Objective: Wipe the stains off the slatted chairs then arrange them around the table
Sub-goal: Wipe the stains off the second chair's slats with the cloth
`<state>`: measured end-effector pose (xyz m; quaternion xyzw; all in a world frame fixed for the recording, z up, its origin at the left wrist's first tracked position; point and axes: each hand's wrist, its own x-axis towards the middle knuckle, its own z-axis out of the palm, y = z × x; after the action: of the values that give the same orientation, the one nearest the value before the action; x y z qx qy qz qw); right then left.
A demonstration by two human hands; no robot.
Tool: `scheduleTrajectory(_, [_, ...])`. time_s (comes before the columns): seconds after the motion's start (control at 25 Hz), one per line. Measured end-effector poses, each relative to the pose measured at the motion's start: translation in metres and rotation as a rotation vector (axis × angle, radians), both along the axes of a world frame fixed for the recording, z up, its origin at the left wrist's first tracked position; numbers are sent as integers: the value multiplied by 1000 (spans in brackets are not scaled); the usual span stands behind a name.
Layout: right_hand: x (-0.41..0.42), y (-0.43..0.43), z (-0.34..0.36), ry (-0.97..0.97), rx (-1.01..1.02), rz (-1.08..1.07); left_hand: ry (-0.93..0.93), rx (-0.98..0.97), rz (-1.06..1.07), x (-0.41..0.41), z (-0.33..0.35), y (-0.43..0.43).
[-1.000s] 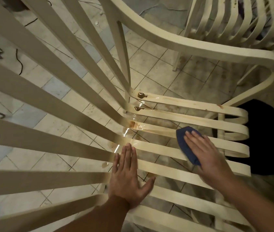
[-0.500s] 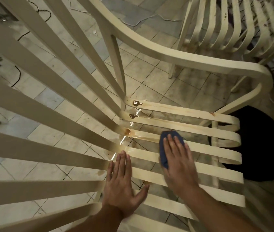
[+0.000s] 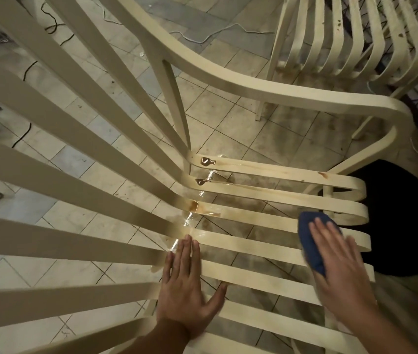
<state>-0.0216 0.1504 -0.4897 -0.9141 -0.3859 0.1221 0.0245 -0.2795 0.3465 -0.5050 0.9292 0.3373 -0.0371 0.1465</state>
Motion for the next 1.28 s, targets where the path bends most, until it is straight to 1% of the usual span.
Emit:
scheduleTrajectory(0.08, [-2, -7, -5, -73, 16, -34, 0, 6, -1, 0, -1, 0])
scheduleTrajectory(0.16, [-11, 6, -9, -93, 11, -23, -3, 9, -3, 0, -1, -1])
scheduleTrajectory(0.28, [-29, 40, -12, -81, 10, 45, 1, 15, 6, 0, -1, -1])
scheduleTrajectory(0.48, [-68, 109, -16, -13, 74, 156, 3, 18, 0, 0, -3, -1])
scheduleTrajectory(0.64, [-93, 162, -20, 2, 78, 329, 22, 47, 3, 2, -3, -2])
scheduleTrajectory(0.76, [-103, 186, -20, 4, 104, 401, 50, 48, 9, 2, -1, -1])
scheduleTrajectory(0.84, [-100, 185, -21, 21, 85, 422, 47, 40, 10, 3, -1, -2])
scheduleTrajectory(0.92, [-92, 171, -22, 11, 70, 409, 25, 32, 10, 3, 0, -1])
scheduleTrajectory(1.12, [-73, 115, -12, 10, 84, 196, 18, 10, 10, 2, 1, -1])
scheduleTrajectory(1.2, [-73, 108, -10, 19, 70, 167, 24, 10, 4, 3, 2, -1])
scheduleTrajectory(1.28, [-79, 119, -7, 53, 54, 162, 38, 2, -2, 4, 3, -1])
